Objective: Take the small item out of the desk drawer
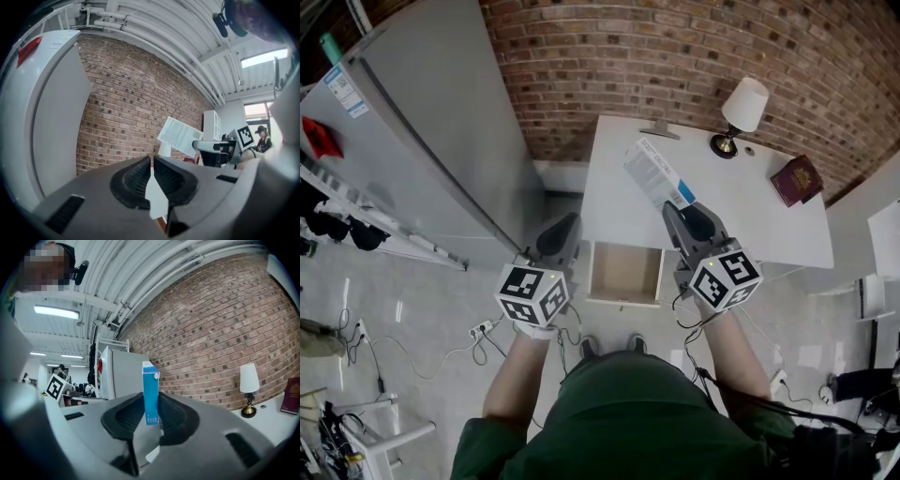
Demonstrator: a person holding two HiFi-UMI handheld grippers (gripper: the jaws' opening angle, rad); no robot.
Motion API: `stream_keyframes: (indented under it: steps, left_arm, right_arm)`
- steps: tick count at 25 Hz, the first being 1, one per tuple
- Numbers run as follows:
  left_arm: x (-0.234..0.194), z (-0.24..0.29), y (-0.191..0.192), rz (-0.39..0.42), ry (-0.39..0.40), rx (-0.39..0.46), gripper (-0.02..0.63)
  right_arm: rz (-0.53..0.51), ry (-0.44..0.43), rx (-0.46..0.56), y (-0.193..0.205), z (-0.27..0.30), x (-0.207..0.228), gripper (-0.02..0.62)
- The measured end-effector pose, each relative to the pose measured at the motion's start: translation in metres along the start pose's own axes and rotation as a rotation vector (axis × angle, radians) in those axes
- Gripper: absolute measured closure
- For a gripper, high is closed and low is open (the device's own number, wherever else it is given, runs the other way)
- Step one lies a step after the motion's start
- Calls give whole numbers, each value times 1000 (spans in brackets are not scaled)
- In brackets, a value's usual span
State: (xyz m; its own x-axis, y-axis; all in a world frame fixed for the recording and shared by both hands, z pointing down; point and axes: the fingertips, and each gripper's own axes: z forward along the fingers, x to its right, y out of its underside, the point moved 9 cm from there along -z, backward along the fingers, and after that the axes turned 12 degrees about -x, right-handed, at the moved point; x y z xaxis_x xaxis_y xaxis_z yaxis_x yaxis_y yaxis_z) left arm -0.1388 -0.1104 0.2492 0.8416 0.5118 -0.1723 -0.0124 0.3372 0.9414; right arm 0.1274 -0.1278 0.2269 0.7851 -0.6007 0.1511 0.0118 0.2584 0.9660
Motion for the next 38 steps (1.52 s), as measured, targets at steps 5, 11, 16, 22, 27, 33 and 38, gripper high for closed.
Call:
stream_keyframes:
  steps: [5,11,16,22,27,33,38]
  left_arm:
    - [-2,2,0,-2,0,-4,591]
    - [-2,5,3,-7,2,-7,591]
    - [-4,6,2,-11,4,-6,591]
    - [-5,10,5,-17,6,-13,591]
    - [-7,12,4,-20,6,-14,591]
    - [-7,15,5,-23,9,-18,591]
    - [-8,17,8,-28,9,-24,591]
  right_arm:
    - [5,3,0,0,2,2,506]
    - [8,2,-3,3,2,5,506]
    - [-2,6,-8,3,4,4,506]
    - [-6,3,-14,5,6,6,506]
    - [-2,6,-14,4,7,8,506]
    - [-2,5,-20,5,8,10,506]
    - [-3,1,-26,7,8,11,506]
